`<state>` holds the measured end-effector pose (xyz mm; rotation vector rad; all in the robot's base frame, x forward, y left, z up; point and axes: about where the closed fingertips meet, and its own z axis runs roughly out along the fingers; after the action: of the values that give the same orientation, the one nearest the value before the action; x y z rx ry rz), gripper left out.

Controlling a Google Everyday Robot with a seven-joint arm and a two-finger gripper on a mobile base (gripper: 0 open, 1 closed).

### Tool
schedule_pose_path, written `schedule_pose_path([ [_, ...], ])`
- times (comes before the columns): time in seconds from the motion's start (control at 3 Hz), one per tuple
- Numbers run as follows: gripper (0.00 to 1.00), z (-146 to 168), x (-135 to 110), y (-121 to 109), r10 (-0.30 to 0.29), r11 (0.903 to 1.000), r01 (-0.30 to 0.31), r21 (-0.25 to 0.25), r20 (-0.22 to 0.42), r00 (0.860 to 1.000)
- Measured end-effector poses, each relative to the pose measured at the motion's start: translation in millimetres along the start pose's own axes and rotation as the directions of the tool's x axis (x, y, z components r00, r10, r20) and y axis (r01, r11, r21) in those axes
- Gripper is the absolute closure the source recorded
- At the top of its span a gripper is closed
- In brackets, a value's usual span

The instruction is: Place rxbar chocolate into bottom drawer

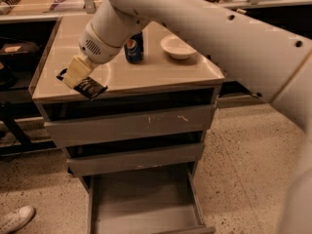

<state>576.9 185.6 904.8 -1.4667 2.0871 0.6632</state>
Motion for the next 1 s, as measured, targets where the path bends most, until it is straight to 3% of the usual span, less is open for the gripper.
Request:
schedule_pose_path([
  [0.33,1.00,-18,29,59,0.132,0.9912,-0.132,-0.009,-0.009,0.991],
  [0.67,1.00,2,73,80,0.171,0.9845,-0.174,-0.024,-0.096,0.981],
  [1.0,1.00,11,78,79,0.188,0.9803,-0.191,-0.049,-0.063,0.980],
])
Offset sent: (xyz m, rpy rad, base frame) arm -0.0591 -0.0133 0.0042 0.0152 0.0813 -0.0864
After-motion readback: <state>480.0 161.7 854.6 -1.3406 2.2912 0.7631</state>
